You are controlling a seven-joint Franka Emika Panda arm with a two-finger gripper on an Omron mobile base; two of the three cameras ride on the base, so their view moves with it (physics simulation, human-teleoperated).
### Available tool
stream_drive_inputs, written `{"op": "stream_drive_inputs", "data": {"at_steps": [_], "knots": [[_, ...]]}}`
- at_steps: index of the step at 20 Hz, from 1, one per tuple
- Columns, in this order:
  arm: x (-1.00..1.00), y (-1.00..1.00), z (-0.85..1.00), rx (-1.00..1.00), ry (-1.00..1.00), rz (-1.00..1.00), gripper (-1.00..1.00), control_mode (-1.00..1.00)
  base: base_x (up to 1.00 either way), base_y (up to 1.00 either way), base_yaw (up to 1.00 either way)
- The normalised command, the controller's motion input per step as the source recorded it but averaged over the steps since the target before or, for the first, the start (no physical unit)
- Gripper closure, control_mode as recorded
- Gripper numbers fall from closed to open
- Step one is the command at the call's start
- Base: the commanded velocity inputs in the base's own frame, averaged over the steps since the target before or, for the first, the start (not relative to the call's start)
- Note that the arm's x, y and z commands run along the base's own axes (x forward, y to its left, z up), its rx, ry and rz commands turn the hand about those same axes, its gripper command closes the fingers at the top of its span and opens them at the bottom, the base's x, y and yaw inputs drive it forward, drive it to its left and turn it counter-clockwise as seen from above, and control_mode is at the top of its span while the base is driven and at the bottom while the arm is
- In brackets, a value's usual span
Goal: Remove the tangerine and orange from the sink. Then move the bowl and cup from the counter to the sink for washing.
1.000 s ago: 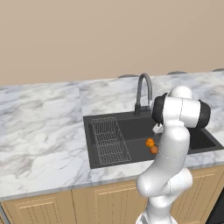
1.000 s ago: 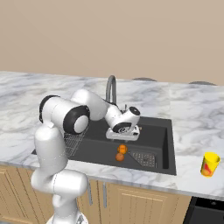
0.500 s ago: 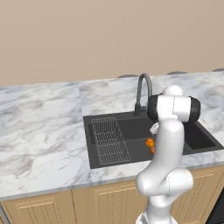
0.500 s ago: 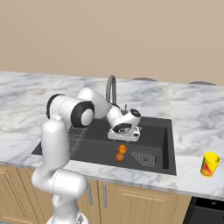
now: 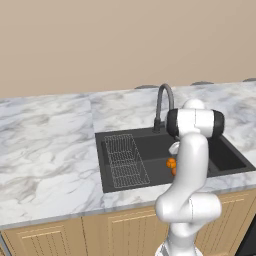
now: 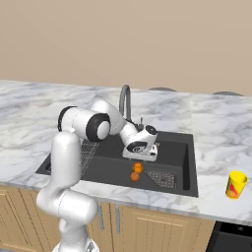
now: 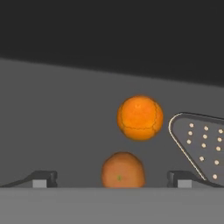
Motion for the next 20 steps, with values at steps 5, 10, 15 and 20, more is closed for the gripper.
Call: {"op": "stream_drive_inputs", "data": {"at_steps": [5,10,15,20], "knots": [[0.20,0.00,-0.21,-0.05,0.00,-0.06,-1.00,-1.00,0.00,0.00,0.00],[0.18,0.00,-0.23,-0.03,0.00,-0.04,-1.00,-1.00,0.00,0.00,0.00],[0.17,0.00,-0.23,-0.02,0.00,-0.01,-1.00,-1.00,0.00,0.00,0.00],[0.19,0.00,-0.21,0.00,0.02,0.00,-1.00,-1.00,0.00,0.00,0.00]]}}
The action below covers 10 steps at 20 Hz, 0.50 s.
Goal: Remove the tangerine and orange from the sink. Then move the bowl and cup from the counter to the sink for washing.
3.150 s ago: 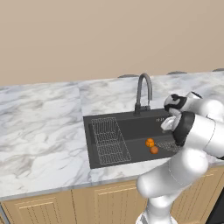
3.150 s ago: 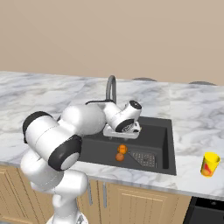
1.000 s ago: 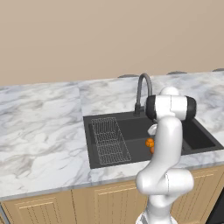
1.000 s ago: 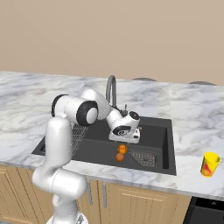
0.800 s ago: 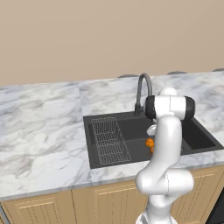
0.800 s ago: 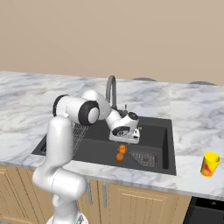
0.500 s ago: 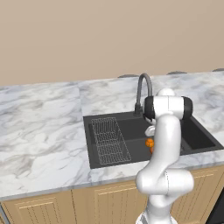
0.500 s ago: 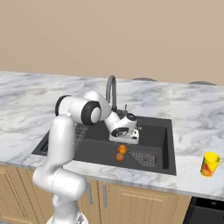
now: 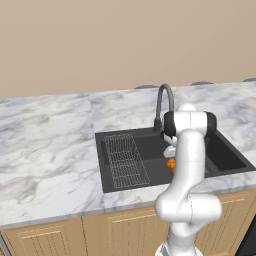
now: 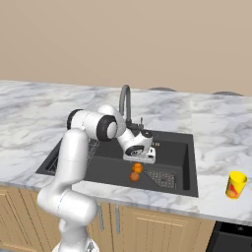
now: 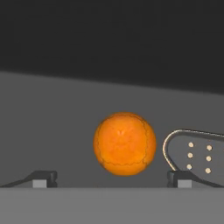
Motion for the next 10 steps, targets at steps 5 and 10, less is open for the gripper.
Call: {"op": "stream_drive_inputs", "data": {"at_steps": [5,10], "knots": [[0.10,0.00,-0.19,0.00,0.03,0.00,-1.00,-1.00,0.00,0.00,0.00],[0.00,0.00,-0.13,0.00,0.04,0.00,-1.00,-1.00,0.00,0.00,0.00]]}}
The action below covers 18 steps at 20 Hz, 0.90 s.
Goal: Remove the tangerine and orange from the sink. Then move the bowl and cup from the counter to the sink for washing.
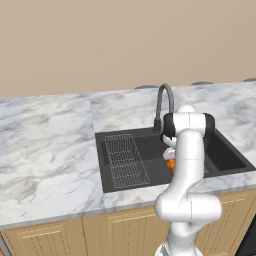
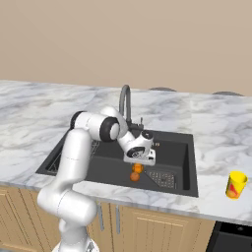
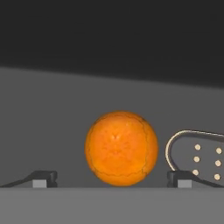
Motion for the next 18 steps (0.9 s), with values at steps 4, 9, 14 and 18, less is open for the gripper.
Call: {"op": "stream_drive_inputs", "data": {"at_steps": [4,9,14,18], "knots": [[0.04,0.00,-0.16,0.00,0.05,0.00,-1.00,-1.00,0.00,0.00,0.00],[0.10,0.00,-0.19,0.00,0.02,0.00,-1.00,-1.00,0.00,0.00,0.00],[0.12,0.00,-0.18,0.00,0.01,0.00,-1.00,-1.00,0.00,0.00,0.00],[0.05,0.00,-0.19,0.00,0.05,0.00,-1.00,-1.00,0.00,0.00,0.00]]}}
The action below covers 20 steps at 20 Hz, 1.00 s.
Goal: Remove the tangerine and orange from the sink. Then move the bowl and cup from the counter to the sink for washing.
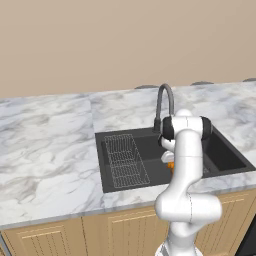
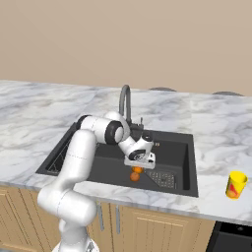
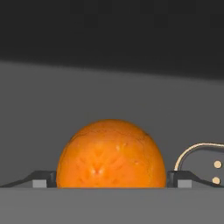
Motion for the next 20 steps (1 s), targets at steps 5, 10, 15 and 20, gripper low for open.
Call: {"op": "stream_drive_inputs", "data": {"at_steps": [5,10,15,20], "knots": [[0.01,0.00,-0.16,0.00,0.09,0.00,1.00,-1.00,0.00,0.00,0.00],[0.00,0.00,-0.04,0.00,0.04,0.00,1.00,-1.00,0.00,0.00,0.00],[-0.11,-0.05,0.04,0.03,0.02,0.00,1.00,-1.00,0.00,0.00,0.00],[-0.26,-0.10,0.17,0.07,0.00,0.00,1.00,-1.00,0.00,0.00,0.00]]}}
